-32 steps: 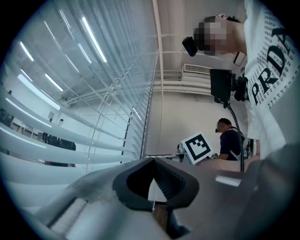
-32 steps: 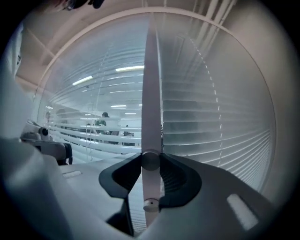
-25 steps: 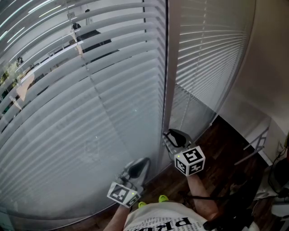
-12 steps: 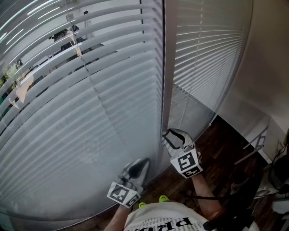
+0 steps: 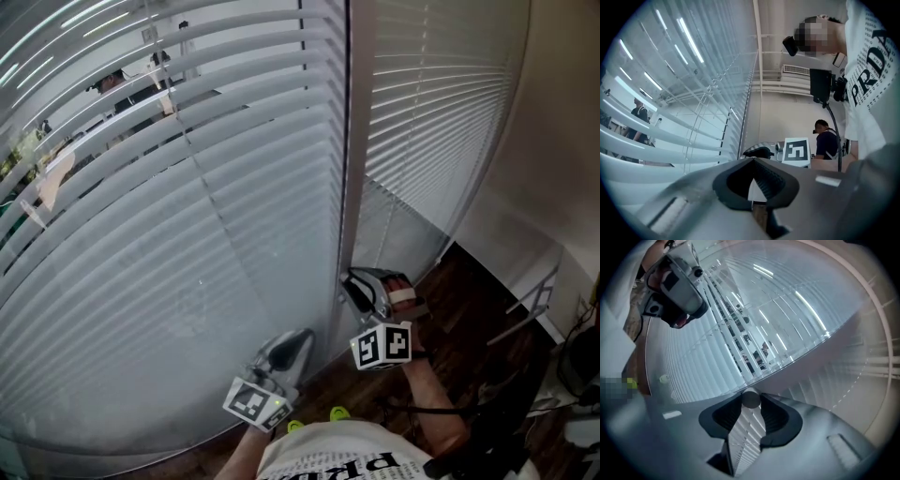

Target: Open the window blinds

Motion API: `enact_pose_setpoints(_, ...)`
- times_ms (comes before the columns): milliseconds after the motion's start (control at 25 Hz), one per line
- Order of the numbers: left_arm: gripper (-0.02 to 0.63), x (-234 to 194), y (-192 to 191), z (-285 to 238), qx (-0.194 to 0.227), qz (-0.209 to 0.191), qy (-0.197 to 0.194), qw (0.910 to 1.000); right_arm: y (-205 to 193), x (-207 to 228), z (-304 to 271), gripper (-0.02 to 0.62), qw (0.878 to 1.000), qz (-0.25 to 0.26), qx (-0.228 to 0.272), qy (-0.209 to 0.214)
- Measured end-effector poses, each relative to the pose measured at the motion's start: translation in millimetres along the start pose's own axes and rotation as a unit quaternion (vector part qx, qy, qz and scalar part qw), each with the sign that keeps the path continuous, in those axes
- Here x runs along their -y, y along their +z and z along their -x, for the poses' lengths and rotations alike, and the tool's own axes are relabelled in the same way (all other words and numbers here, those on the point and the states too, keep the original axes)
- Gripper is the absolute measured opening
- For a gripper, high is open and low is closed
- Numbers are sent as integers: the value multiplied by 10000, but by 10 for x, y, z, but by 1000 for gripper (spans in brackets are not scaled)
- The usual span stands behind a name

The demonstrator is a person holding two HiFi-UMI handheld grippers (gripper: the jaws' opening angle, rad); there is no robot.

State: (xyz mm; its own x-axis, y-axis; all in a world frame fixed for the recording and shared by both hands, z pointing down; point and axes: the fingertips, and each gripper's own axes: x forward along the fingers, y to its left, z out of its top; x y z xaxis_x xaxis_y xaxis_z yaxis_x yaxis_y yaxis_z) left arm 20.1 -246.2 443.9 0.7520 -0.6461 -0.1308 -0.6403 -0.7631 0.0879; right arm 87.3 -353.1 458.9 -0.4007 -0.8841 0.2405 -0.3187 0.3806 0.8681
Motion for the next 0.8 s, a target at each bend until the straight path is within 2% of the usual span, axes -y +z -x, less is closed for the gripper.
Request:
enact_pose_setpoints(160,-8,-9,-7,17,-29,-4,20,10000,2,12,-8,127,10000,-14,25,-78)
enact_pose_setpoints(440,-8,-5,1,24,-27,-9,14,10000,-5,20,-16,129,9992,-378,45,-87)
enact_pose_setpoints(680,-8,4,-8,31,-24,7,23,10000,-11,45,-21,129,9949,-1005,84,5)
enact_pose_setpoints(800,-8,-2,-12,42,-36,2,46,10000,-20,46,-27,129,9886,-1497,128,92)
